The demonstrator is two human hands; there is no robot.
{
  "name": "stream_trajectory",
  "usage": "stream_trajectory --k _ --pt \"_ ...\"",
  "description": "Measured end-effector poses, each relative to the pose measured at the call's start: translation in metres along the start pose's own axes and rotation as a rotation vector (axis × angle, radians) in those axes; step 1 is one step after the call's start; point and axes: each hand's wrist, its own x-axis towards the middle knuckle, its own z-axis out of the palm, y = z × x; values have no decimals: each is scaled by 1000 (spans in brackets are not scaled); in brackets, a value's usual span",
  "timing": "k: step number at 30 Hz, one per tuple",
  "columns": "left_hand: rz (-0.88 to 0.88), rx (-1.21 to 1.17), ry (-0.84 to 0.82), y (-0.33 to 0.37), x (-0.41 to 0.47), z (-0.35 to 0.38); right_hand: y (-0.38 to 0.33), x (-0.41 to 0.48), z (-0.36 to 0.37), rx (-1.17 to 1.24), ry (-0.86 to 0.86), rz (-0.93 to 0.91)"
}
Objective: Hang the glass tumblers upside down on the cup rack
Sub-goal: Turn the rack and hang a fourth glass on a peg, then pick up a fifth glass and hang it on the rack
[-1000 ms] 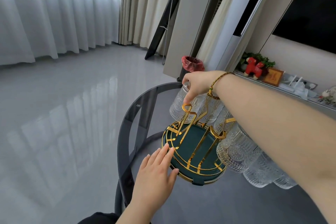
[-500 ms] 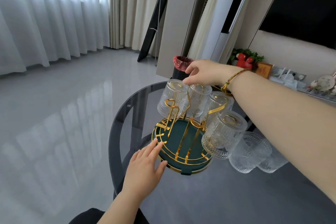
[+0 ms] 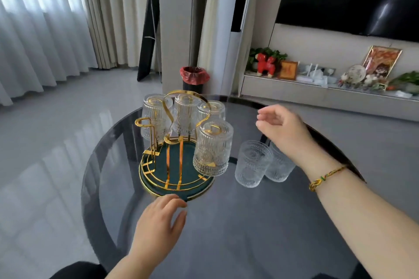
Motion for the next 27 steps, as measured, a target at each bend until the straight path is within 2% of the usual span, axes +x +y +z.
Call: stream_trajectory --k 3,5,10,15,19,27 --pt "24 -53 -102 24 3 22 43 -32 8 75 134 56" --pt "80 41 -143 32 6 32 70 -53 19 78 193 104" --pt "70 124 -256 28 7 39 117 -81 48 58 159 265" --pt "60 138 -276 27 6 41 127 -72 72 -10 122 353" --pt "48 134 -284 26 7 41 124 -58 85 -108 212 374" --pt "32 111 -283 24 8 42 123 -42 98 -58 332 479"
